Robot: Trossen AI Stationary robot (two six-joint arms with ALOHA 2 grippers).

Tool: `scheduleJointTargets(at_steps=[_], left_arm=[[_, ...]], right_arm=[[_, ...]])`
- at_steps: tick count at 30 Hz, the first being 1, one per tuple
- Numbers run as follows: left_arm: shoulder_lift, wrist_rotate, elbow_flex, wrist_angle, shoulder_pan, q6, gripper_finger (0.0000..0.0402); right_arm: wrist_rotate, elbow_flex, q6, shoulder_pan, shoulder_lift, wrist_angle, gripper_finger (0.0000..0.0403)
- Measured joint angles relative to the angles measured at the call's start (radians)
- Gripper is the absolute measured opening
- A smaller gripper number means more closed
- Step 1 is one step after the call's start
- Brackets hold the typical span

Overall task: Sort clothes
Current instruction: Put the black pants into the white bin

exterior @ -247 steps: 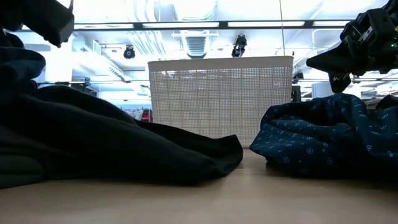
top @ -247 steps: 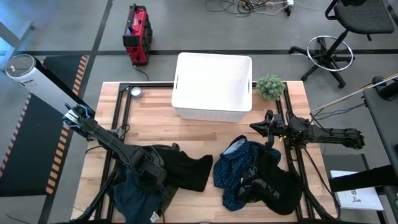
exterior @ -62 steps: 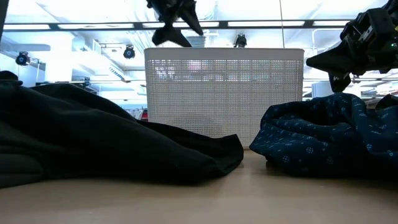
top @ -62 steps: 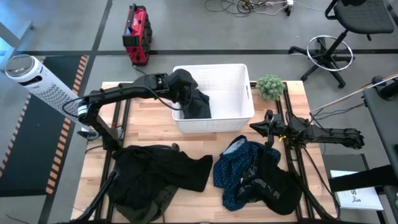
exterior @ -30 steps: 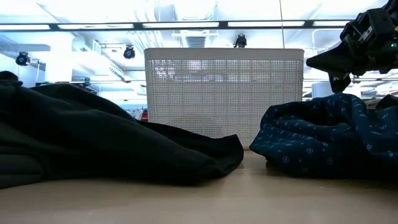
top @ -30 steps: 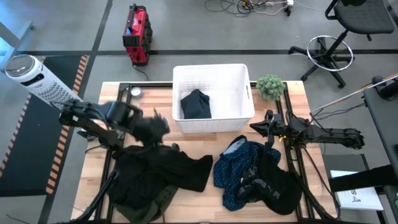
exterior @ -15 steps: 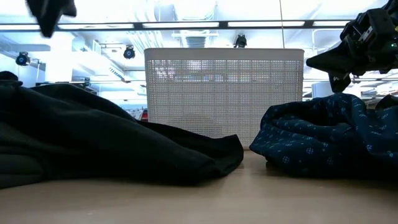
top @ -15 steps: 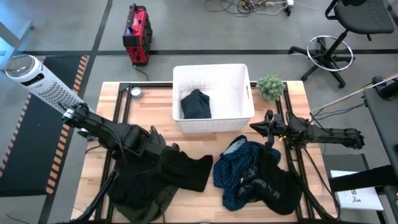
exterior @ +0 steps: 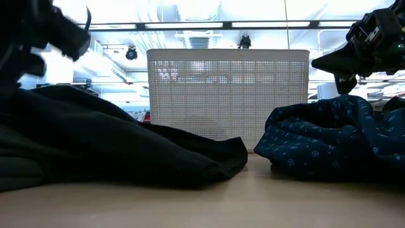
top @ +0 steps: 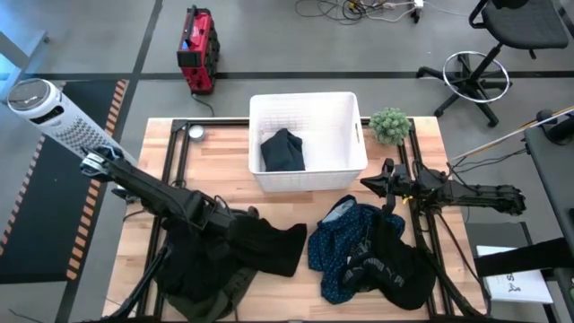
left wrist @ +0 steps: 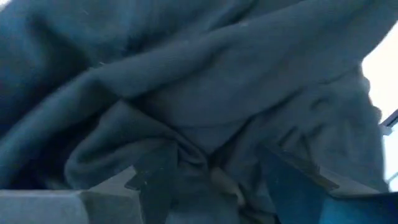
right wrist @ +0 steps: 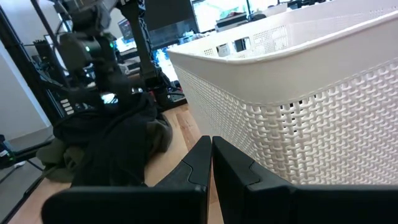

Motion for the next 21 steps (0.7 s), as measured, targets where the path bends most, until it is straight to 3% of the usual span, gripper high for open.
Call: scheduleJointTargets(at_steps=[6,14,21], left_arm=[[0.014,0.023,-0.095,0.093,-0.002,-0.060,0.0177],[0.007,0.008,-0.080,0.101,-0.003,-0.047,0.0015],[0.007,-0.053,0.042,0.111,-0.004,-0.101,0.0002]], right_arm=[[0.000,0.000,0.000,0.000,0.000,0.000,0.0000],[0.000,0.000,0.000,0.000,0.000,0.000,0.0000],[0.000,0.000,0.000,0.000,0.000,0.000,0.0000]])
